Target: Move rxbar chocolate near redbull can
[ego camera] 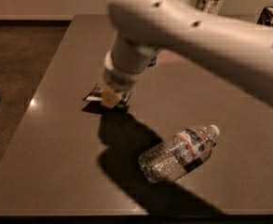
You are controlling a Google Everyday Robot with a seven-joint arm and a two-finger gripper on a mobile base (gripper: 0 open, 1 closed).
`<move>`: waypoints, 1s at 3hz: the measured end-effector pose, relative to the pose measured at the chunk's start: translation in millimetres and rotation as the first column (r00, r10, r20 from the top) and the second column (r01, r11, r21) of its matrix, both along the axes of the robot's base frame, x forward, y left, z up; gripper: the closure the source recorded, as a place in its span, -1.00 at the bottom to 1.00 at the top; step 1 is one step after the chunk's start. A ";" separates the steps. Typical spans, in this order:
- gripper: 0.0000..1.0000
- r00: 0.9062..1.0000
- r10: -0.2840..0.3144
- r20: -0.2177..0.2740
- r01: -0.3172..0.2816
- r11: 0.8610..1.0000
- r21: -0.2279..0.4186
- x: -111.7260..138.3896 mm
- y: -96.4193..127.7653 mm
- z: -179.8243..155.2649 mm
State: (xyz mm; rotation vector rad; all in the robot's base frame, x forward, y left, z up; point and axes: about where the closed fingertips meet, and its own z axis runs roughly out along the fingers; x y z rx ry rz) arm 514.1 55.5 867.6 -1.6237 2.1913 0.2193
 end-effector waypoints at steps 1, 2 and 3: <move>1.00 0.993 -0.117 0.036 0.115 0.993 0.038 21.0 -65.4 31.6; 1.00 0.981 -0.189 0.040 0.187 0.981 0.055 38.9 -110.8 45.8; 1.00 0.973 -0.230 0.022 0.228 0.972 0.058 59.9 -137.0 45.5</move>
Offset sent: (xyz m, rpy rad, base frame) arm 0.0656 -0.1744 0.0619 0.0728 -0.0467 -0.2915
